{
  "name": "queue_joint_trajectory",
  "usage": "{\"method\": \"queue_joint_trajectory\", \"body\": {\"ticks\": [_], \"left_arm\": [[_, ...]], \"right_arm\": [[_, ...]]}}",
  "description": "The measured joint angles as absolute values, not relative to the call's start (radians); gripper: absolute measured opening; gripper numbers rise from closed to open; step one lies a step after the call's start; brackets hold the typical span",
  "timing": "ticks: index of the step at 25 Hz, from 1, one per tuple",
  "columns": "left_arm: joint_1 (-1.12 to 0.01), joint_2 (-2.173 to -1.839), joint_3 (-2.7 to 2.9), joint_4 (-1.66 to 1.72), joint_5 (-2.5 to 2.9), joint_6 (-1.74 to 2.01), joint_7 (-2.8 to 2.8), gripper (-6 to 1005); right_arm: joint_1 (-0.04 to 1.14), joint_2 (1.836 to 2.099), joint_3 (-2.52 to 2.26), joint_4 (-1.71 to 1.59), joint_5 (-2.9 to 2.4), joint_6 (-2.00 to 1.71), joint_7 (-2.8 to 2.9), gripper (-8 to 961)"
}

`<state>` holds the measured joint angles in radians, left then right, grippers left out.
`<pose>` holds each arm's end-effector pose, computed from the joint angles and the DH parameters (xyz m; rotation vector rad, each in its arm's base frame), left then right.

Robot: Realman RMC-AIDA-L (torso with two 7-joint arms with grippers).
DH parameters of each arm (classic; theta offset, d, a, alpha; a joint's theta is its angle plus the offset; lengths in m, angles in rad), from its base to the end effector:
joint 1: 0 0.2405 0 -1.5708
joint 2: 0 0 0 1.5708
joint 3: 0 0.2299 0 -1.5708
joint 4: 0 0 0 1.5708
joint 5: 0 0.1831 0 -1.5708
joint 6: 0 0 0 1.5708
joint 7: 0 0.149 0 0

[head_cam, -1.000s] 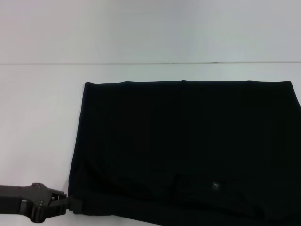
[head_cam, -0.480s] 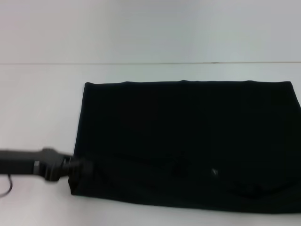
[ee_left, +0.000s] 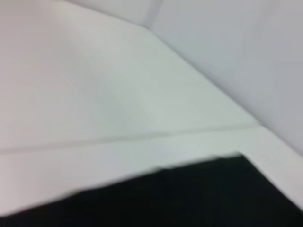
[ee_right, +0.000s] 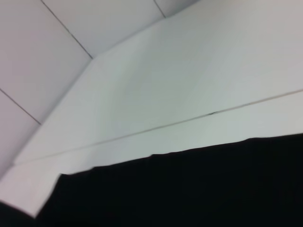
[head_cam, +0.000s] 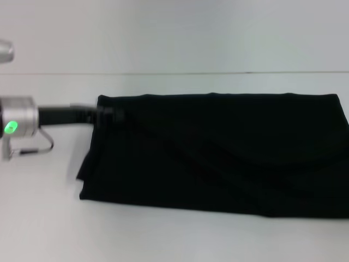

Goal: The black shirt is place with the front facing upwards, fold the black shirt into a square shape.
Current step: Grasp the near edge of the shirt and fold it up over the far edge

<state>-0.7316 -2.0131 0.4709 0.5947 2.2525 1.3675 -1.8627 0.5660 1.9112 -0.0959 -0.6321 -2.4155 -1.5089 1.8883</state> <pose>-0.2233 0.3626 0.0329 -2.4534 -1.1826 -0.5844 0.3087 0.3153 0.1035 -2.1097 1.4249 0.6586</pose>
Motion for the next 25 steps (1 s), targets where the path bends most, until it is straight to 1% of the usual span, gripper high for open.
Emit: {"method": "queue_joint_trajectory", "body": {"ticks": [2, 4, 7, 9, 13, 25], "left_arm": [[-0.759, -2.020, 0.474, 0.568, 2.252, 1.245, -1.876, 106], [-0.783, -2.031, 0.477, 0.548, 2.251, 1.136, -1.881, 109], [-0.808, -2.041, 0.477, 0.527, 2.247, 1.016, -1.882, 113], [-0.819, -2.042, 0.479, 0.516, 2.244, 0.978, -1.882, 116], [-0.830, -2.036, 0.480, 0.510, 2.244, 0.958, -1.882, 121], [-0.844, -2.017, 0.485, 0.523, 2.247, 0.902, -1.895, 137]], "right_arm": [[0.611, 1.895, -0.147, -0.570, -2.415, -1.399, 1.888, 48], [0.656, 1.890, -0.201, -0.527, -2.415, -1.285, 1.888, 48], [0.716, 1.900, -0.267, -0.498, -2.414, -1.152, 1.889, 48], [0.743, 1.905, -0.298, -0.486, -2.415, -1.096, 1.891, 48], [0.772, 1.905, -0.340, -0.471, -2.413, -1.016, 1.917, 48], [0.803, 1.905, -0.346, -0.475, -2.398, -0.931, 1.966, 47]]}}
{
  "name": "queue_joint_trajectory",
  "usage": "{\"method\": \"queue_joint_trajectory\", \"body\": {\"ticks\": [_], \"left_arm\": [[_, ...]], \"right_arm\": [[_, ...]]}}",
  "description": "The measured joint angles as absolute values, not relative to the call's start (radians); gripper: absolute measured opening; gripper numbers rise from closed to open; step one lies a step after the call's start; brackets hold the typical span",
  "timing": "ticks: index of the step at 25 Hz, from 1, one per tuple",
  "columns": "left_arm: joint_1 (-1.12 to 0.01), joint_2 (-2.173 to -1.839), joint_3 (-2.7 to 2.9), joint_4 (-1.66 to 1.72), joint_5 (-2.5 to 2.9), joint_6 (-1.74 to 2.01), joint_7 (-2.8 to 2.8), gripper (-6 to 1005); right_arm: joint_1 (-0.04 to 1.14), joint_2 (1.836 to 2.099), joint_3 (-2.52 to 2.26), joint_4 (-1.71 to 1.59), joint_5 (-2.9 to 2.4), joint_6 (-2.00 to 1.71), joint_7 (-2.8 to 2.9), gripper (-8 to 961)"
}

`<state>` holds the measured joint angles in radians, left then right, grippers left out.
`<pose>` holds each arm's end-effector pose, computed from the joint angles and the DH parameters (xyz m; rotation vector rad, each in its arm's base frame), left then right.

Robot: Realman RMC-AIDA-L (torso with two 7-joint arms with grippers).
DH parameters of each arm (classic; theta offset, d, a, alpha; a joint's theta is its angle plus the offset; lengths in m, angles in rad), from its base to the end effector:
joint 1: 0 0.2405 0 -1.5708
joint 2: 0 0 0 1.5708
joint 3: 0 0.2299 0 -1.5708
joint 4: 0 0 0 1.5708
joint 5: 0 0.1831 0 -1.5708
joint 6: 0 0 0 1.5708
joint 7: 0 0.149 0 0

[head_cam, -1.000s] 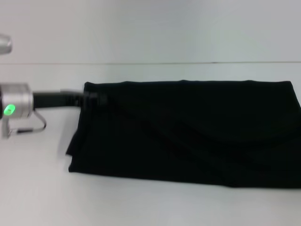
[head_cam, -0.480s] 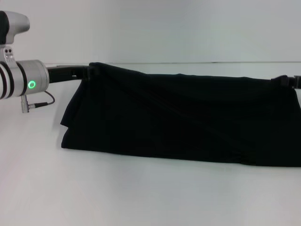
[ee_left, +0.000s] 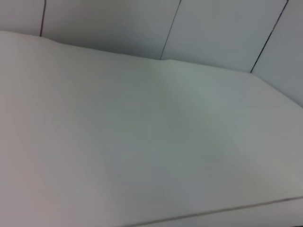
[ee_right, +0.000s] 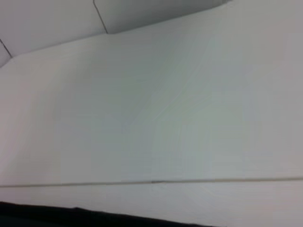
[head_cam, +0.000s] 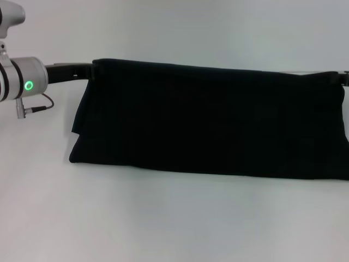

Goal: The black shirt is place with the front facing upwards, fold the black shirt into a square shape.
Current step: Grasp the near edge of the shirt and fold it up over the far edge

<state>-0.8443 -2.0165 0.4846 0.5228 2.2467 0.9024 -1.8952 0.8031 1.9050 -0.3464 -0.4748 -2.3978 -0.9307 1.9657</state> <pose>-0.2232 0.4247 0.0436 -2.1050 -1.1140 -0.4883 0.2736 0.4156 0.0876 -1.9695 1.2392 0.4059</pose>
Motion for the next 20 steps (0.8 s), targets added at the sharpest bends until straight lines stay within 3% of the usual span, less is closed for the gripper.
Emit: {"method": "queue_joint_trajectory", "body": {"ticks": [20], "left_arm": [[-0.879, -2.029, 0.524, 0.515, 2.244, 0.792, -1.884, 165]], "right_arm": [[0.825, 1.898, -0.348, -0.475, -2.378, -0.901, 1.956, 52]]}}
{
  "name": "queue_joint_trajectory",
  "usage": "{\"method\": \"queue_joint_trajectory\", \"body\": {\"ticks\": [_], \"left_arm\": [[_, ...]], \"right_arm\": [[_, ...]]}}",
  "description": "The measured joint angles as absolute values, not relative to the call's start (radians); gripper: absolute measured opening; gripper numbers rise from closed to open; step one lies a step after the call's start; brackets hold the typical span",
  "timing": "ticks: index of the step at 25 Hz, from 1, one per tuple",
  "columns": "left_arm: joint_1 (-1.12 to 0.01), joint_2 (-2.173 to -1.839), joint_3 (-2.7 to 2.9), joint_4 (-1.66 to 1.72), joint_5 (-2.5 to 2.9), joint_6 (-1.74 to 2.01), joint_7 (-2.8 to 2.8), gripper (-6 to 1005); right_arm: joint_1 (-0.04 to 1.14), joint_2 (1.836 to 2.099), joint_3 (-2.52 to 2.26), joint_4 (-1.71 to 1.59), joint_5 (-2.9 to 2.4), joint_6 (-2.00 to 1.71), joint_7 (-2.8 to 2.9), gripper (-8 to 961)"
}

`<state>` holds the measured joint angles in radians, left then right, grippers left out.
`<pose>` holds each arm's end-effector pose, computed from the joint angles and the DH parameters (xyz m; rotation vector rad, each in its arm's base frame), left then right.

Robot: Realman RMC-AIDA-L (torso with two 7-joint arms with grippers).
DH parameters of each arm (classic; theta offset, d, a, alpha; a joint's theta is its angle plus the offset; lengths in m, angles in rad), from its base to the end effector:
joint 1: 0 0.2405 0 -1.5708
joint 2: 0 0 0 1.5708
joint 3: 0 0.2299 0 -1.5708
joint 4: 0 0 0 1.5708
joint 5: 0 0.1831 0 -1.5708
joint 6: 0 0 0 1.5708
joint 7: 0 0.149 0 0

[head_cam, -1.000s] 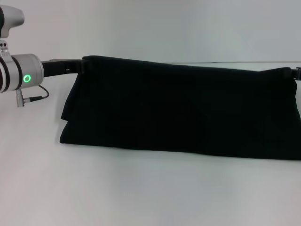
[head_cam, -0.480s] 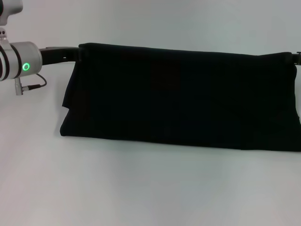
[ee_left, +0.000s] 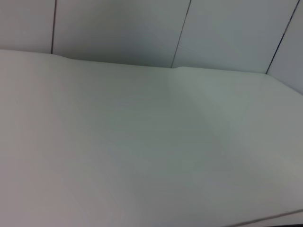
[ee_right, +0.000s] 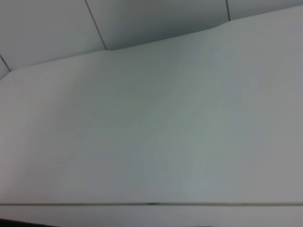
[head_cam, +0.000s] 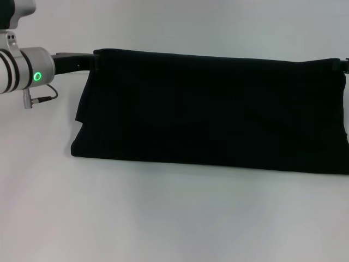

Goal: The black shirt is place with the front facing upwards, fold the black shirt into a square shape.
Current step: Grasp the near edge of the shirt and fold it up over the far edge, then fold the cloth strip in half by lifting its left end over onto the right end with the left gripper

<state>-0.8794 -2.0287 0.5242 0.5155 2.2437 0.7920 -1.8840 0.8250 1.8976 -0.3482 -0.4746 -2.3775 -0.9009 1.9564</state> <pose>-0.2144 0.4378 0.0421 -2.0669 -1.0438 -0.4442 0.2659 0.4254 0.0949 -1.9504 1.1990 0.4245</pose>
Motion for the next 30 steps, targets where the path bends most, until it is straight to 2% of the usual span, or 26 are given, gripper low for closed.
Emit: {"method": "queue_joint_trajectory", "body": {"ticks": [9, 18, 24, 28, 30], "left_arm": [[-0.894, -2.051, 0.565, 0.514, 2.244, 0.707, -1.884, 177], [-0.926, -2.077, 0.604, 0.494, 2.244, 0.536, -1.890, 189], [-0.875, -2.082, 0.604, 0.612, 2.243, 0.694, -1.950, 464], [-0.777, -2.087, 0.603, 0.790, 2.190, 1.080, -1.956, 654], [-0.730, -2.078, 0.592, 0.834, 2.142, 1.251, -1.965, 669]], "right_arm": [[0.833, 1.913, -0.375, -0.464, -2.378, -0.828, 1.952, 55], [0.846, 1.942, -0.436, -0.462, -2.378, -0.674, 1.966, 238], [0.823, 1.934, -0.425, -0.495, -2.351, -0.741, 2.003, 433], [0.755, 1.924, -0.425, -0.573, -2.298, -0.945, 2.040, 609], [0.708, 1.920, -0.425, -0.617, -2.237, -1.064, 2.044, 703]]}}
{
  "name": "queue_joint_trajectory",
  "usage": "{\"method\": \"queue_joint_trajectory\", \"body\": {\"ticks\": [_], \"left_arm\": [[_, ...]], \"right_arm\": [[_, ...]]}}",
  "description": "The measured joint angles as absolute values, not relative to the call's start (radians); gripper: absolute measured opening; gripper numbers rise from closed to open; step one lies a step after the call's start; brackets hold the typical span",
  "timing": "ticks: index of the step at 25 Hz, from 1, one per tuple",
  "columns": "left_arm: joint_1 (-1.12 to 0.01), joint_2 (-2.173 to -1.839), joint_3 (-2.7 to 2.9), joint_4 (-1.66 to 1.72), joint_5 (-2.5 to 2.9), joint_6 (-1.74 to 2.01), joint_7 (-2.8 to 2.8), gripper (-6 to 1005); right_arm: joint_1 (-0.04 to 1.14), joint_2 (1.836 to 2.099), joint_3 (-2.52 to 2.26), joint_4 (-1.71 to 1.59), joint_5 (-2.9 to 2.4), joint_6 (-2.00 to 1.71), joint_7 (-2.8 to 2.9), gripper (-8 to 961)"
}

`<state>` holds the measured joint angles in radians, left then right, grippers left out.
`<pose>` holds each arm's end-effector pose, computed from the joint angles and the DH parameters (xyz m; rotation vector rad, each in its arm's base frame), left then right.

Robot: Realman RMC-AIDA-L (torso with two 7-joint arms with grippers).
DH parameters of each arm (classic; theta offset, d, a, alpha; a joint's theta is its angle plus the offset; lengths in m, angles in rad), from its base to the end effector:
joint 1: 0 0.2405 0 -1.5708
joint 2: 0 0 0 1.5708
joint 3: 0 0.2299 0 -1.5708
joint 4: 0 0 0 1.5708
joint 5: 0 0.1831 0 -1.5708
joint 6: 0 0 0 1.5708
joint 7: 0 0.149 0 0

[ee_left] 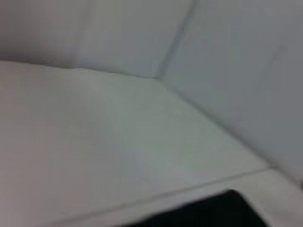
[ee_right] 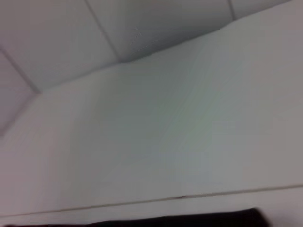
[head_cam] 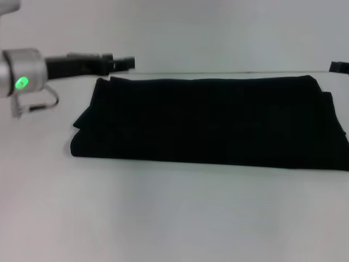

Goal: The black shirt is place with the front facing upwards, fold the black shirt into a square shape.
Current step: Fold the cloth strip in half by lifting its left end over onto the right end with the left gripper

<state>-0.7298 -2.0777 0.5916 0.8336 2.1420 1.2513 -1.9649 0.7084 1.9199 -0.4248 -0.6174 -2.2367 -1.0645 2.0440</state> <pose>-0.1890 0.3905 0.0546 -2.3300 -1.0210 -0.6369 0.2716 0.4002 0.1054 -1.9516 1.2877 0.5629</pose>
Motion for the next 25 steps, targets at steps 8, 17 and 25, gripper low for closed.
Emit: {"method": "queue_joint_trajectory", "body": {"ticks": [8, 17, 25], "left_arm": [[-0.614, -2.008, 0.552, 0.749, 2.075, 1.522, -2.079, 705], [-0.559, -1.984, 0.551, 0.672, 2.091, 1.514, -2.103, 801], [-0.543, -1.983, 0.552, 0.670, 2.135, 1.497, -2.145, 895]], "right_arm": [[0.596, 1.874, -0.429, -0.635, -2.086, -1.415, 2.066, 704], [0.582, 1.867, -0.442, -0.633, -2.092, -1.477, 2.070, 829], [0.589, 1.853, -0.444, -0.633, -2.129, -1.458, 2.098, 868]]}}
